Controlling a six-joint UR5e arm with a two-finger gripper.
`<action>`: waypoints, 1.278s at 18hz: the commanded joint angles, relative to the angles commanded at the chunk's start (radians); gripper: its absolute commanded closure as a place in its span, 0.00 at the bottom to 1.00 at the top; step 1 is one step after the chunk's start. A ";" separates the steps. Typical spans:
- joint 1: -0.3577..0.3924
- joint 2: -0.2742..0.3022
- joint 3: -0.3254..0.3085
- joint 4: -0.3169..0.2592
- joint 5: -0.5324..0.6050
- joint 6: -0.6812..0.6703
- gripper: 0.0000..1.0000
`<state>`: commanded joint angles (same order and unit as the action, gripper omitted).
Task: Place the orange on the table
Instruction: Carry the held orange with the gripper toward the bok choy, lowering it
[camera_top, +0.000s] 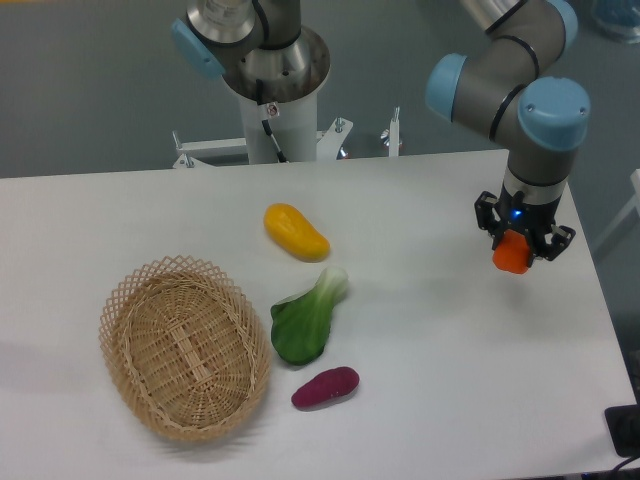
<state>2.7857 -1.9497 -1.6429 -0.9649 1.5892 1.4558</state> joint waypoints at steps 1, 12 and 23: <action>-0.002 0.000 -0.002 0.000 0.002 0.000 0.90; -0.035 -0.012 -0.023 0.005 -0.011 -0.103 0.90; -0.101 -0.040 -0.100 0.110 -0.002 -0.190 0.90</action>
<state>2.6845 -1.9896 -1.7425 -0.8544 1.5877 1.2655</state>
